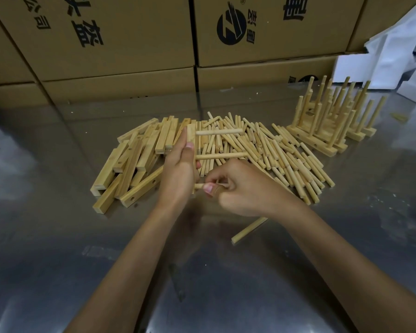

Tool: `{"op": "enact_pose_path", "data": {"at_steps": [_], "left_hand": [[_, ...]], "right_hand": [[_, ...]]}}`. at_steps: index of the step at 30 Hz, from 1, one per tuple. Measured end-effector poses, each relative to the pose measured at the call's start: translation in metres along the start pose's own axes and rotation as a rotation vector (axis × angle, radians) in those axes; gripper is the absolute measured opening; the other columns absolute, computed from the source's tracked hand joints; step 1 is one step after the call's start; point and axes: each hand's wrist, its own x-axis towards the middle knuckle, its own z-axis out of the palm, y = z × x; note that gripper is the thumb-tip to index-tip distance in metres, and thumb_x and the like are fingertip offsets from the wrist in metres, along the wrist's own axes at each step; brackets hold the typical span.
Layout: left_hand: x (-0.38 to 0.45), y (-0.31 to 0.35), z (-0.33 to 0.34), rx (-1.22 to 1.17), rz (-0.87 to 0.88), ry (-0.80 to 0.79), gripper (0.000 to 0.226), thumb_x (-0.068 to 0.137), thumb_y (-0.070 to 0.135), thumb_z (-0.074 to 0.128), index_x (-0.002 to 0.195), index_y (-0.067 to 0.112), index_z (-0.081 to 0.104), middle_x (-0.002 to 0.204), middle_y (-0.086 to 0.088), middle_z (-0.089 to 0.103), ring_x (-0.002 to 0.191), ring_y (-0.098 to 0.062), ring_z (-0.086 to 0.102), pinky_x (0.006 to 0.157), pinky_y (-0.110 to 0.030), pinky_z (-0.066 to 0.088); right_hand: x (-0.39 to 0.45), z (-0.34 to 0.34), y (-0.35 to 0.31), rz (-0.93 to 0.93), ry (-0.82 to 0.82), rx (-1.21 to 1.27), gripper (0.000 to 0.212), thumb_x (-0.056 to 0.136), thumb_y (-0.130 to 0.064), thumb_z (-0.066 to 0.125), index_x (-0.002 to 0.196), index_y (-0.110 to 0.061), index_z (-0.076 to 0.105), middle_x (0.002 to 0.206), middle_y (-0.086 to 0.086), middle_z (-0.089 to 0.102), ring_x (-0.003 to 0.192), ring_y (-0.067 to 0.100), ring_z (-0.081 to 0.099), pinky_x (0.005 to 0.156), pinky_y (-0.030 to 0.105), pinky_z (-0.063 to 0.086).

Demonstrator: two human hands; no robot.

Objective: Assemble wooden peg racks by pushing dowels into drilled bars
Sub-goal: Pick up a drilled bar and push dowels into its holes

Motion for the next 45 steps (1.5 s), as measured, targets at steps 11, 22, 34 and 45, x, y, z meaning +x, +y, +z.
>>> {"op": "enact_pose_path", "data": {"at_steps": [11,22,34,45], "left_hand": [[0.000,0.002,-0.002,0.084,0.055,-0.026,0.044,0.110,0.034,0.036,0.151,0.048,0.036,0.077,0.044,0.057,0.094,-0.008,0.060,0.090,-0.037,0.053],[0.010,-0.005,-0.011,-0.023,-0.032,-0.058,0.042,0.108,0.036,0.040,0.149,0.046,0.042,0.132,0.012,0.060,0.091,-0.006,0.060,0.077,-0.023,0.052],[0.006,-0.004,-0.009,-0.116,-0.052,-0.126,0.042,0.108,0.029,0.043,0.147,0.043,0.046,0.146,0.004,0.052,0.080,-0.003,0.056,0.062,-0.014,0.049],[0.020,-0.010,-0.019,-0.126,-0.053,0.021,0.041,0.107,0.028,0.045,0.147,0.037,0.050,0.145,0.008,0.055,0.076,0.005,0.063,0.083,-0.026,0.055]], "right_hand": [[0.005,0.003,0.005,0.126,-0.106,0.210,0.030,0.098,-0.030,0.055,0.077,-0.022,0.075,0.048,-0.017,0.048,0.050,0.000,0.042,0.063,0.030,0.033],[0.007,0.023,0.002,0.044,0.044,0.167,0.026,0.098,-0.024,0.057,0.075,-0.021,0.071,0.073,0.013,0.066,0.070,0.031,0.057,0.060,0.030,0.036],[0.009,0.017,0.007,0.241,-0.119,0.469,0.033,0.102,-0.026,0.055,0.080,-0.013,0.077,0.052,-0.001,0.036,0.044,0.011,0.027,0.042,0.017,0.025],[0.015,0.015,0.007,0.187,0.014,0.518,0.013,0.093,-0.018,0.066,0.092,-0.027,0.076,0.078,-0.003,0.073,0.070,0.007,0.065,0.069,0.025,0.053]]}}
